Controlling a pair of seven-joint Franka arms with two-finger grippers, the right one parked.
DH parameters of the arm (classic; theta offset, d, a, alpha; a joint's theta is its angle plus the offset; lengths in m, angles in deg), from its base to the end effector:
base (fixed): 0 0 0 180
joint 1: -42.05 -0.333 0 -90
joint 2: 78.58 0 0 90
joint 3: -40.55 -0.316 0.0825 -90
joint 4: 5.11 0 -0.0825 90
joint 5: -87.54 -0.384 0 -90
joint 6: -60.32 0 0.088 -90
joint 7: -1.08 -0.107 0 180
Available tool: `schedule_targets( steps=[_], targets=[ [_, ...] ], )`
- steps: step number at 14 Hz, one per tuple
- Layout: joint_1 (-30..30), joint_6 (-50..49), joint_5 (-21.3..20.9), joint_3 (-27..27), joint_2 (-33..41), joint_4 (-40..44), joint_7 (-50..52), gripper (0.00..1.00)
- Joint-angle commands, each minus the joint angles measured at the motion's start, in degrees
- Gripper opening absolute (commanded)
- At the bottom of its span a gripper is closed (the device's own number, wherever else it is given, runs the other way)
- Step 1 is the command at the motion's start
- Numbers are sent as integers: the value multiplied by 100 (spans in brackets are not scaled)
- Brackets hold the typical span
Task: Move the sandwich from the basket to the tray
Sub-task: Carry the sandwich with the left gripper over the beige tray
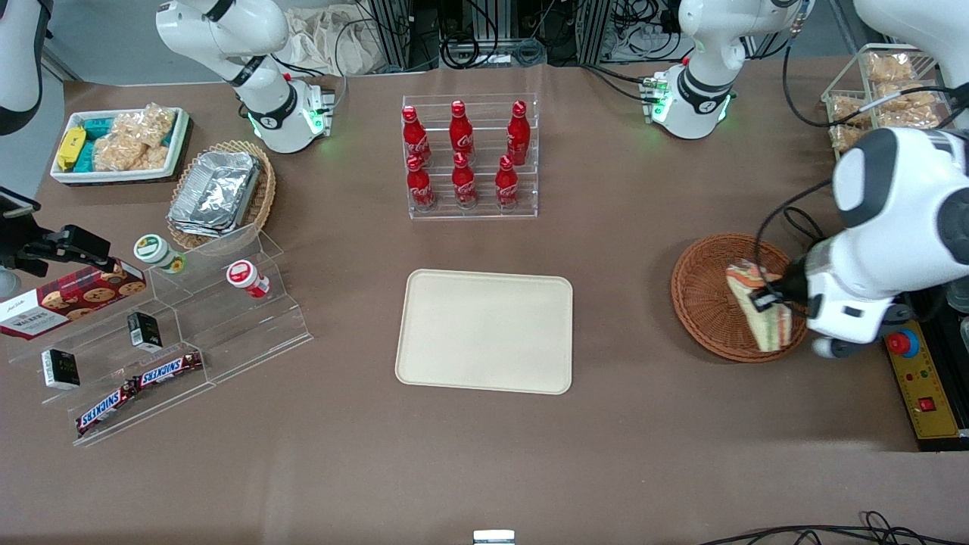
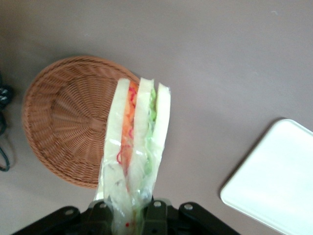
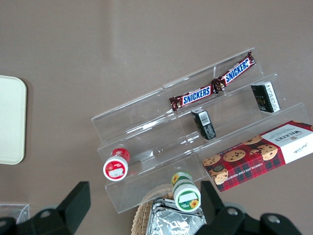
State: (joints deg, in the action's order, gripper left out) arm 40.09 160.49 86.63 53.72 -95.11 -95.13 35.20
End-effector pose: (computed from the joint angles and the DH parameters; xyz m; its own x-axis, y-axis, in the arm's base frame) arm 0.6261 -0.1076 0.4702 0.9139 0.3897 -0.1136 0.3903 -0.9205 -0.0171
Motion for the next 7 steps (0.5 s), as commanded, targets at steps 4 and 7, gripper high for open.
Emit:
schedule_targets(
  steps=[4,7],
  targets=[
    [1433,-7,-31,-43,-1525,1267,269,0],
    [1855,835,-66,-52,-2159,1383,709,0]
  ],
)
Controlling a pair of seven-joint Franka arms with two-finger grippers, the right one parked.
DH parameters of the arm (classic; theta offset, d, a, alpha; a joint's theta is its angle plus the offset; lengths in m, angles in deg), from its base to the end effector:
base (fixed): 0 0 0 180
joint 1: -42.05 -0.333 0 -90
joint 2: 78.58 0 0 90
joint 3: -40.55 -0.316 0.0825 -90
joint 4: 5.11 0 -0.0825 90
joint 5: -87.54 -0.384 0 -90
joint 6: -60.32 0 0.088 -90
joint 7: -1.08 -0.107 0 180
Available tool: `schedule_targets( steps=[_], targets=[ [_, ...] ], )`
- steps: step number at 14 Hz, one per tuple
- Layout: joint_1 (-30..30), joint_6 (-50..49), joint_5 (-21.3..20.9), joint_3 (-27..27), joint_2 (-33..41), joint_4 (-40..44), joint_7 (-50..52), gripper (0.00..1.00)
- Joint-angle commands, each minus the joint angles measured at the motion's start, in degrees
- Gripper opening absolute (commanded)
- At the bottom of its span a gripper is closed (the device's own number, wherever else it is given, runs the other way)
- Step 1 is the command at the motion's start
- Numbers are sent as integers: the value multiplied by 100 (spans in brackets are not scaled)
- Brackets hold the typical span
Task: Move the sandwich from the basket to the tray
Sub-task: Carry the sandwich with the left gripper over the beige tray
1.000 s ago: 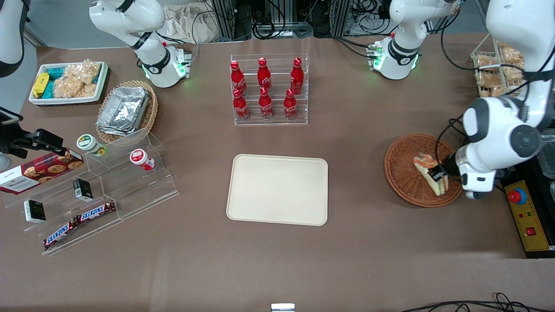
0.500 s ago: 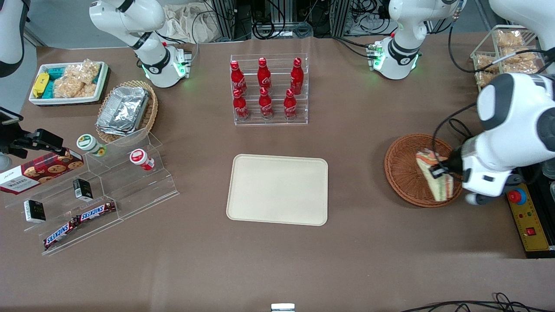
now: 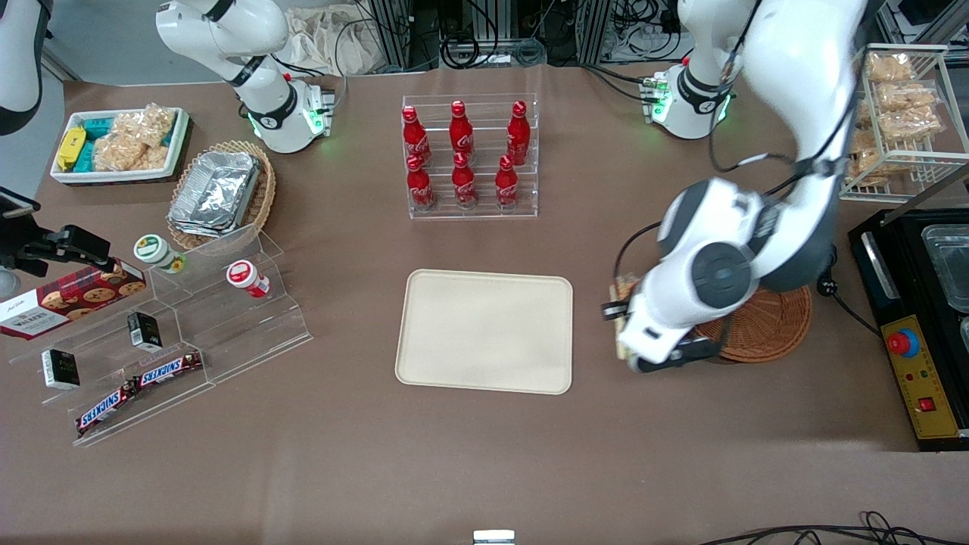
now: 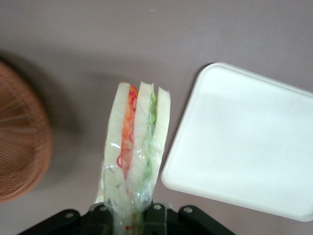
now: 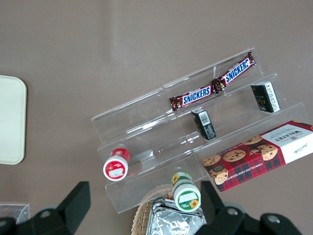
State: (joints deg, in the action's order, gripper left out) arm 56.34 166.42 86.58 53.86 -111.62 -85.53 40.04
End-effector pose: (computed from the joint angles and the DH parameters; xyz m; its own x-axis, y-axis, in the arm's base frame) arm 0.6340 -0.2963 0.3666 0.9634 0.2162 -0.1582 0.2211 -0.9751 0.0138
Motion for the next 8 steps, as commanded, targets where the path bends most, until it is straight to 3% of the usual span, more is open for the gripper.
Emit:
schedule_targets(
  steps=[1,8],
  targets=[
    [372,454,-157,-66,-650,414,322,0],
    [725,1273,-255,-58,-1222,361,534,0]
  ],
)
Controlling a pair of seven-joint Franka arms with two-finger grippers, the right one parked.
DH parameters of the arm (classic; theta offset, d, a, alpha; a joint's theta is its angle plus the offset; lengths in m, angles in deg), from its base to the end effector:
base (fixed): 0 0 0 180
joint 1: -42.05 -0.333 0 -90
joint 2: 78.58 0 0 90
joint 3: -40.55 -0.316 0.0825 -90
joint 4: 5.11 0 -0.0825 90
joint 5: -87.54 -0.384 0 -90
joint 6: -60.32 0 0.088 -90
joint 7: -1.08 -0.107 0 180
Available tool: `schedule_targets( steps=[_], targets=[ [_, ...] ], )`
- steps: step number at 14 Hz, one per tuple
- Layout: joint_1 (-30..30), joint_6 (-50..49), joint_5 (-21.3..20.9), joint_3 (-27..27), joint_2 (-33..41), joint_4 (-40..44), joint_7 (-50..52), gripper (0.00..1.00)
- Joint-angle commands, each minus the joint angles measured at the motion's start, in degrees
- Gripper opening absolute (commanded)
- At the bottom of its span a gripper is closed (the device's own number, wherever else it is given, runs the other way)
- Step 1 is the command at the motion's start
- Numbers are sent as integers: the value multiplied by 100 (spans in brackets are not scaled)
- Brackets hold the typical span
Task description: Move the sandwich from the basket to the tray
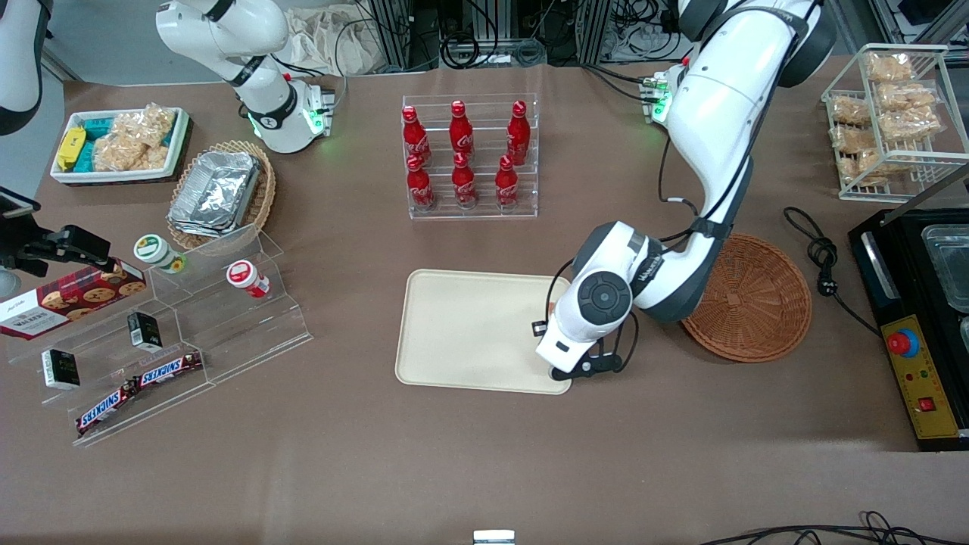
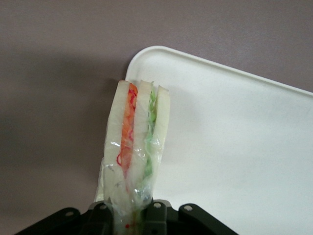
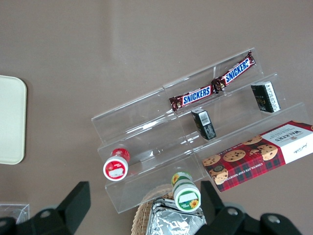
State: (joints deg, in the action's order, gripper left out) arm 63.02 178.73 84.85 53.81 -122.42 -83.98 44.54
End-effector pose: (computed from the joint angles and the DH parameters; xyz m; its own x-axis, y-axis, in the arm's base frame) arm 0.6210 -0.3778 0.2627 0.9739 0.1901 -0.1239 0.1971 -0.9793 0.0470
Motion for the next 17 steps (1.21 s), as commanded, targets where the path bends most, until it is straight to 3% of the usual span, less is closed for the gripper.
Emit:
schedule_targets(
  steps=[1,6,8,9,10,15,17],
  targets=[
    [64,94,-82,-52,-185,205,76,0],
    [381,358,-100,-69,-343,196,84,3],
    [372,376,-82,-69,-344,196,93,32],
    [363,385,-117,-78,-318,196,32,95],
    [337,376,-117,-87,-274,196,14,100],
    [118,-88,-91,-96,357,188,76,100],
    [-232,-588,-73,-96,823,188,6,100]
  ],
)
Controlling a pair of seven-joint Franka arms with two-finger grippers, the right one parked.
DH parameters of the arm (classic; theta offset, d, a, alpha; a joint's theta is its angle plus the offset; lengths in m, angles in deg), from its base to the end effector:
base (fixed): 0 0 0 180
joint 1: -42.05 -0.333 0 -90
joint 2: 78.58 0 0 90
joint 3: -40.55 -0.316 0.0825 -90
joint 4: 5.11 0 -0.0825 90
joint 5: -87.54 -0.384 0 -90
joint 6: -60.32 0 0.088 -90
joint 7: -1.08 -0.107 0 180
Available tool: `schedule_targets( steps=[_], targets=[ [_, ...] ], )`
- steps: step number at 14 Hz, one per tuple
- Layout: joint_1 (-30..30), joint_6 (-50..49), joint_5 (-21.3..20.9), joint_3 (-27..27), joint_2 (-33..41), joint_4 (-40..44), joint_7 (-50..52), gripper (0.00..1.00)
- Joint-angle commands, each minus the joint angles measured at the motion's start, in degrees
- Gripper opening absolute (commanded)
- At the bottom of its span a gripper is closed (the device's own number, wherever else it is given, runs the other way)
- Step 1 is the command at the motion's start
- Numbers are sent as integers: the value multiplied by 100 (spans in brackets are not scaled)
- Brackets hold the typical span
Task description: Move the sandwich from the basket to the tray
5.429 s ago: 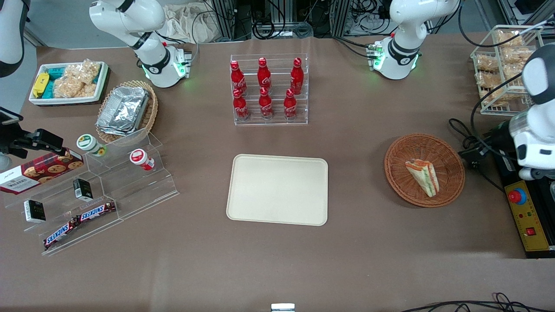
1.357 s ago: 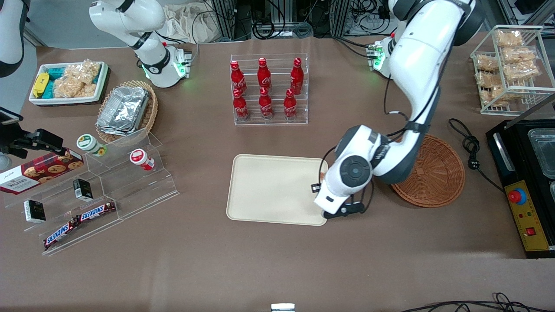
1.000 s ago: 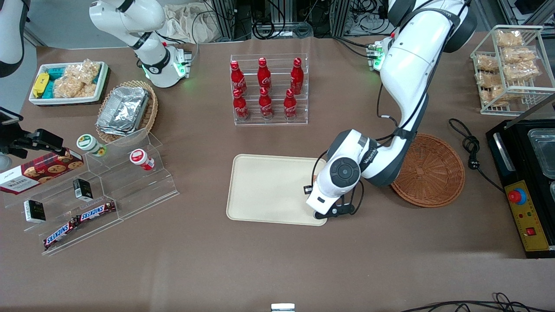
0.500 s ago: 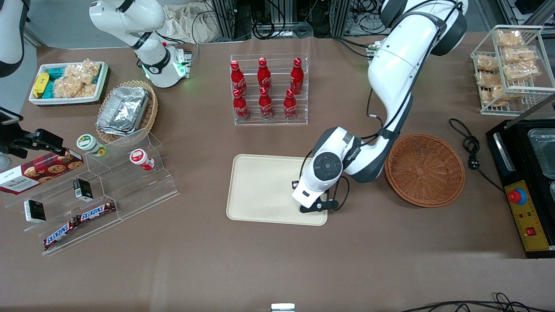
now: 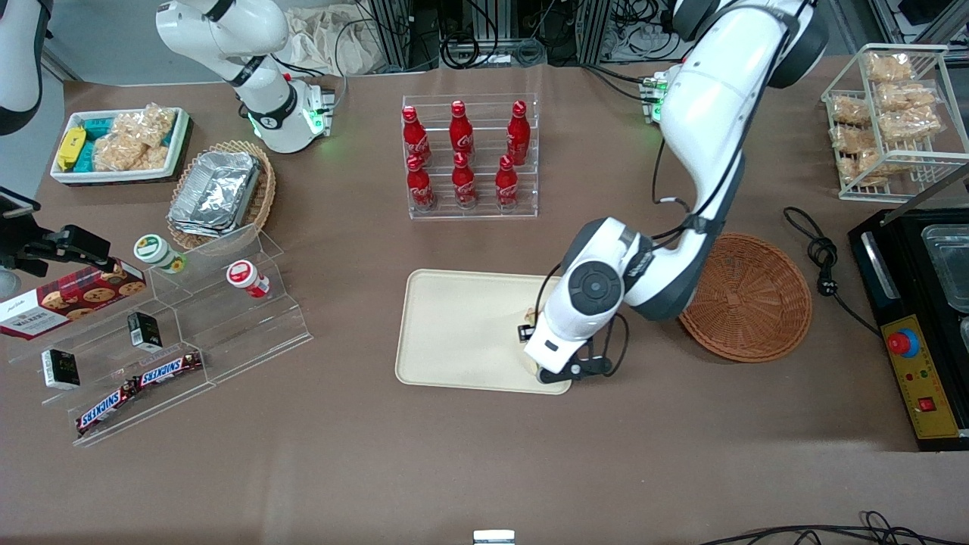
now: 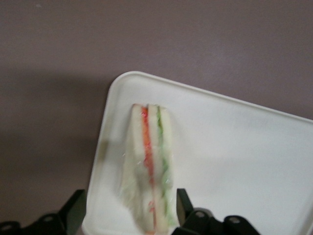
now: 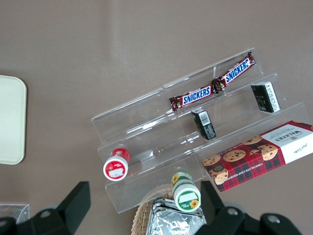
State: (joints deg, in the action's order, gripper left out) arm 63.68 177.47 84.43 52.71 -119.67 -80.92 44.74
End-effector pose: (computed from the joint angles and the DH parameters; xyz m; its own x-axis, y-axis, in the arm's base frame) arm 0.6343 -0.3779 0.3182 0.9792 0.1968 -0.0490 0.2002 -0.9767 0.0778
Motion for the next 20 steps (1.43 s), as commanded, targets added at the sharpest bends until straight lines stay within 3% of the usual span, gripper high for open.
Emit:
schedule_targets(
  steps=[1,4,11,15,20],
  targets=[
    [-587,-734,-13,31,776,-144,-32,100],
    [-984,-1377,-13,22,1654,-600,-41,100],
    [-2083,-1449,39,22,3720,-2437,-1217,100],
    [-2768,-2316,250,14,3723,-1764,-1990,100],
    [-2980,-2503,163,5,3476,-1340,-2195,100]
  ],
)
